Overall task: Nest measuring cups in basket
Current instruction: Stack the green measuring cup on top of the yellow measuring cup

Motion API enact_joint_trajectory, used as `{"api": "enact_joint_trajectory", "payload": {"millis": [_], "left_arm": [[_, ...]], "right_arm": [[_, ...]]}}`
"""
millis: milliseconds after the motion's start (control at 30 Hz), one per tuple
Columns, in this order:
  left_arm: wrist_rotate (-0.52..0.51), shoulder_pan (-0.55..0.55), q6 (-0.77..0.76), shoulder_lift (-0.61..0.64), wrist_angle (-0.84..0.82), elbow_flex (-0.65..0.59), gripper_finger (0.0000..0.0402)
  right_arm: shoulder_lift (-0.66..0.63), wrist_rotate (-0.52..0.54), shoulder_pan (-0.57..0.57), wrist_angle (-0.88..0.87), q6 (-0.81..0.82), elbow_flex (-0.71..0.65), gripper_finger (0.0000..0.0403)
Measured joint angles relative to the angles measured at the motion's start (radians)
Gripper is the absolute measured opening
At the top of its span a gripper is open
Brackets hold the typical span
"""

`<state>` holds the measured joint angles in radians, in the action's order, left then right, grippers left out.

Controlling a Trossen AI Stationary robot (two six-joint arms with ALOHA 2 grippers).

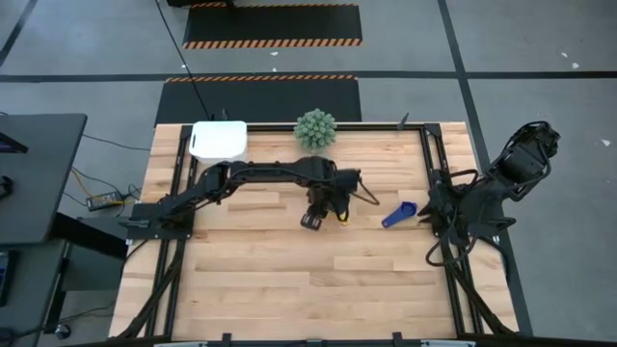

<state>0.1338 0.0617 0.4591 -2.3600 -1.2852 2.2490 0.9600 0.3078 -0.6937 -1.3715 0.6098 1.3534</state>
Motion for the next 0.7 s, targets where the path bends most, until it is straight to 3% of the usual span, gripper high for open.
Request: {"api": "enact_joint_trajectory", "payload": {"millis": [133, 267, 400, 700], "left_arm": [[0.003, -0.048, -0.14, 0.0, -0.046, 0.0, 0.0063], [0.003, -0.096, -0.325, 0.0, -0.042, 0.0, 0.0011], [0.004, -0.13, -0.492, 0.0, -0.041, 0.0, 0.0005], [-0.002, -0.184, -0.752, 0.0, -0.054, 0.0, 0.0002]], "right_arm": [[0.003, 0.124, 0.018, -0.039, 0.0, -0.023, 0.0072], [0.004, 0.151, 0.077, -0.041, 0.014, -0.063, 0.0044], [0.004, 0.149, 0.143, -0.062, 0.044, -0.117, 0.0007], [-0.053, 0.124, 0.256, -0.071, -0.043, -0.242, 0.0004]]}}
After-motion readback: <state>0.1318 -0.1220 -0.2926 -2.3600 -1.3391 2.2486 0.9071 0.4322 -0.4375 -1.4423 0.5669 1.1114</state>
